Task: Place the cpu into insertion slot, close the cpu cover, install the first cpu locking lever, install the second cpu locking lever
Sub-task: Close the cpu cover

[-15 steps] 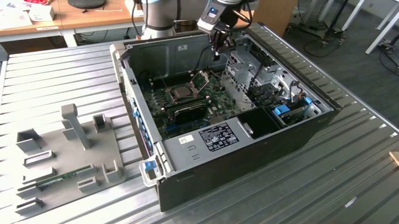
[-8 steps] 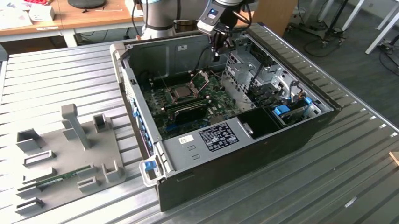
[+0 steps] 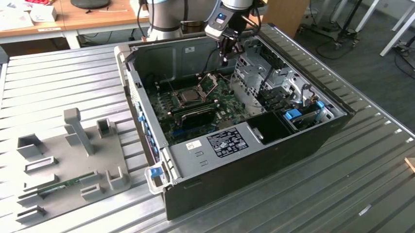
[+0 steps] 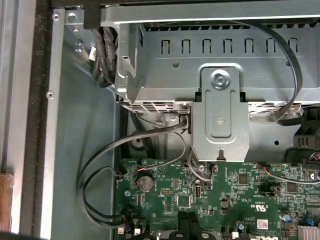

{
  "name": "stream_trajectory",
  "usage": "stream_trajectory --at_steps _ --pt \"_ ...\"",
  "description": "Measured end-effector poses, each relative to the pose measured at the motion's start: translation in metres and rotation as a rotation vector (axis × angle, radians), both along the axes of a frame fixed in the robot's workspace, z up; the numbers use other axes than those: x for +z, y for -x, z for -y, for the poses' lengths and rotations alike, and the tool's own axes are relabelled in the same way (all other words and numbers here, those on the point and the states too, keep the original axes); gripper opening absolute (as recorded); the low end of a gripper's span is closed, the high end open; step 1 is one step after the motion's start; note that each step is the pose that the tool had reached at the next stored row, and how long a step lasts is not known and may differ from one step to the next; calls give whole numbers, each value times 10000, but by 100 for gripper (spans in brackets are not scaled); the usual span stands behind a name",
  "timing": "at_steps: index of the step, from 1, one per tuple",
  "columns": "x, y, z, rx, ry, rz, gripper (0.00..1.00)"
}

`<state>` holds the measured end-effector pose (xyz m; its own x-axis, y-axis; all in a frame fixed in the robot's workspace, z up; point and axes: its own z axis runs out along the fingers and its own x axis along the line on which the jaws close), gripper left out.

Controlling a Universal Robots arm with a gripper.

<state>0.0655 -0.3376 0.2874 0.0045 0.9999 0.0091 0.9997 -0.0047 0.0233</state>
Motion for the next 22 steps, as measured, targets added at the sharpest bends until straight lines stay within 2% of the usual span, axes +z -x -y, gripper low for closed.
stream_trajectory --at_steps 7,8,12,22 --pt "-118 2 6 32 -1 0 11" --pt "-228 5 6 66 3 -1 11" --pt "-301 6 6 89 5 -1 11" --pt "-312 6 7 92 26 -2 11"
